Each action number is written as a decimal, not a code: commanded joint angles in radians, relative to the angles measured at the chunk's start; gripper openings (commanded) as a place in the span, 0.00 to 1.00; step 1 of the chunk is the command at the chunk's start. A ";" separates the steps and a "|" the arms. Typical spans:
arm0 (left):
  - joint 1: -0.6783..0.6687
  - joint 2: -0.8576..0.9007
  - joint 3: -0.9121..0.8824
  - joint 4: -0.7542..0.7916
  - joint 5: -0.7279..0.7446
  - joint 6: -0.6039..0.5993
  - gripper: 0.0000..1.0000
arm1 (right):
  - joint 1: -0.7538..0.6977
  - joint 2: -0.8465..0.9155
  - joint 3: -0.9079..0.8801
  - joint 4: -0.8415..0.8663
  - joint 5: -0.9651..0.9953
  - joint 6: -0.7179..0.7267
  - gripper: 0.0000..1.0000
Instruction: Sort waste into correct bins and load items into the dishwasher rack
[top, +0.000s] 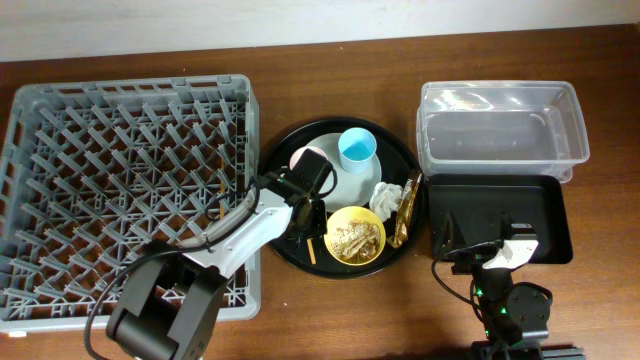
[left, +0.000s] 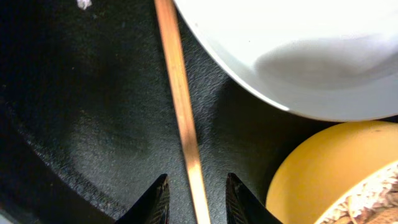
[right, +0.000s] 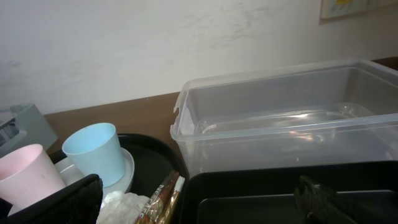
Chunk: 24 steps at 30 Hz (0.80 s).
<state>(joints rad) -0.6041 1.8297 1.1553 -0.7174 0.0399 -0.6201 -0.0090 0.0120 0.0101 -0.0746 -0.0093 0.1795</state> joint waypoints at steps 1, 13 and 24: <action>-0.015 0.048 -0.010 0.011 -0.011 -0.010 0.23 | -0.005 0.001 -0.005 -0.004 -0.006 -0.006 0.99; -0.039 0.077 -0.009 0.018 -0.030 -0.009 0.20 | -0.005 0.001 -0.005 -0.005 -0.006 -0.006 0.99; -0.038 -0.077 -0.008 0.015 -0.049 -0.008 0.20 | -0.005 0.001 -0.005 -0.005 -0.006 -0.006 0.99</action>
<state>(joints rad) -0.6403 1.8679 1.1549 -0.6983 0.0135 -0.6258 -0.0090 0.0120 0.0101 -0.0746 -0.0093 0.1795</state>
